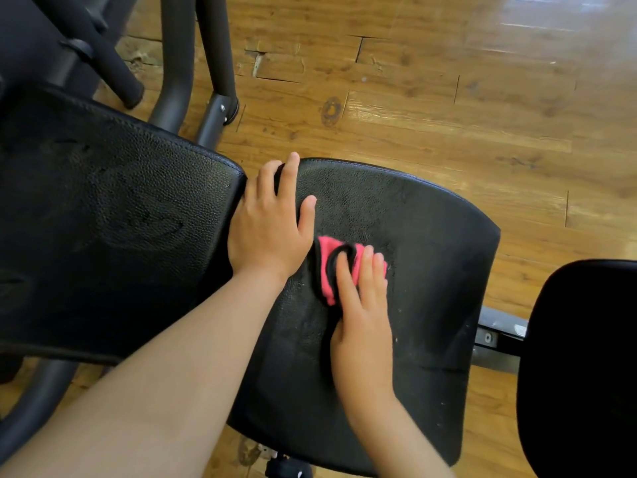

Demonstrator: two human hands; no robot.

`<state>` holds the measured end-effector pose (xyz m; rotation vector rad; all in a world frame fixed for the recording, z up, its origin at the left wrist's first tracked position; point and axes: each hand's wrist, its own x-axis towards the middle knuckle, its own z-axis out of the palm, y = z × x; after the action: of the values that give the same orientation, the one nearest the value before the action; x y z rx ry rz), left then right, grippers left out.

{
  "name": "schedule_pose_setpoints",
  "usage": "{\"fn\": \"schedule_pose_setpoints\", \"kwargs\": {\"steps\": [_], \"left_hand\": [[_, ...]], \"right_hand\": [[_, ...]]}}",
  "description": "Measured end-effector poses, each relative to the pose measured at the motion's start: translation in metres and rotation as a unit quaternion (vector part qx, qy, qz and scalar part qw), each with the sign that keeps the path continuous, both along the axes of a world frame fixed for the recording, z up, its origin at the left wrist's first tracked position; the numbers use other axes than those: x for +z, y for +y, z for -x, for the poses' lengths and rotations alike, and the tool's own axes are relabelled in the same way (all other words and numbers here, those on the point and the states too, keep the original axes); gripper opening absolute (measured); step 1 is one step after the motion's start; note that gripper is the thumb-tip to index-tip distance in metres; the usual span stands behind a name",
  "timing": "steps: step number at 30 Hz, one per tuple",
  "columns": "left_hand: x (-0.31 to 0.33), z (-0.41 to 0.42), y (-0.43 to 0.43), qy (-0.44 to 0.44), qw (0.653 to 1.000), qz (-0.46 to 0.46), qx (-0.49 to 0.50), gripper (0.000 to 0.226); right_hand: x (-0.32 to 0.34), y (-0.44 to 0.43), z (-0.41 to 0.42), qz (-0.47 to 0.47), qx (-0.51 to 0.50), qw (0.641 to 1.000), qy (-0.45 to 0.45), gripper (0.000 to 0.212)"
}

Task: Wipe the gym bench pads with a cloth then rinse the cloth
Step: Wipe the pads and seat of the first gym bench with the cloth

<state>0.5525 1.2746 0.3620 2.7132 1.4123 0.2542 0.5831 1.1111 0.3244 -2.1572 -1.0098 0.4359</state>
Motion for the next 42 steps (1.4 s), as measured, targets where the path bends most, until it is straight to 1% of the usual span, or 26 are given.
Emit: {"fn": "schedule_pose_setpoints", "kwargs": {"steps": [3,8,11,15,17,20,24,26,29,32,34,37,39,42], "left_hand": [[-0.001,0.001,0.001,-0.004,1.0,0.003,-0.008,0.057],[0.002,0.001,0.002,-0.003,1.0,0.015,-0.01,0.058],[0.003,0.002,0.001,0.013,1.0,0.023,-0.011,0.06],[0.004,0.004,0.004,0.009,0.998,0.054,-0.023,0.06],[0.005,0.004,0.007,0.0,0.997,0.076,-0.034,0.056],[0.006,0.005,0.012,-0.004,0.991,0.118,-0.059,0.06],[0.013,0.007,0.019,0.007,0.982,0.17,-0.081,0.064],[0.018,0.012,0.014,-0.007,0.979,0.187,-0.086,0.062],[0.016,0.048,-0.024,-0.056,0.983,0.163,-0.067,0.055],[0.008,0.085,-0.06,-0.05,0.989,0.114,-0.073,0.053],[0.001,0.087,-0.061,-0.045,0.992,0.096,-0.067,0.055],[0.002,0.08,-0.059,-0.039,0.993,0.098,-0.046,0.062],[0.003,0.081,-0.06,-0.035,0.994,0.096,-0.05,0.06],[0.004,0.08,-0.06,-0.023,0.995,0.082,-0.046,0.055]], "right_hand": [[0.001,-0.016,0.015,0.004,0.008,1.0,-0.004,0.065],[0.009,0.031,-0.006,-0.008,0.002,1.0,0.01,0.066],[0.013,0.044,-0.012,-0.001,0.012,1.0,0.0,0.065],[0.012,0.021,0.001,0.005,0.035,0.999,-0.022,0.065],[0.014,-0.001,0.02,0.022,0.045,0.998,-0.04,0.064],[0.01,-0.028,0.036,0.058,0.07,0.994,-0.061,0.066],[0.015,-0.029,0.031,0.076,0.098,0.99,-0.063,0.065],[0.018,-0.027,0.026,0.072,0.109,0.989,-0.063,0.064],[0.018,-0.019,0.015,0.061,0.095,0.993,-0.039,0.062],[0.026,0.004,0.007,0.073,0.086,0.994,0.001,0.064],[0.032,0.018,0.003,0.073,0.067,0.995,0.018,0.067],[0.031,0.024,0.02,0.053,0.021,0.998,0.03,0.068],[0.03,0.012,0.043,0.034,0.01,0.999,0.033,0.068],[0.032,-0.003,0.065,0.029,0.02,0.998,0.046,0.068]]}}
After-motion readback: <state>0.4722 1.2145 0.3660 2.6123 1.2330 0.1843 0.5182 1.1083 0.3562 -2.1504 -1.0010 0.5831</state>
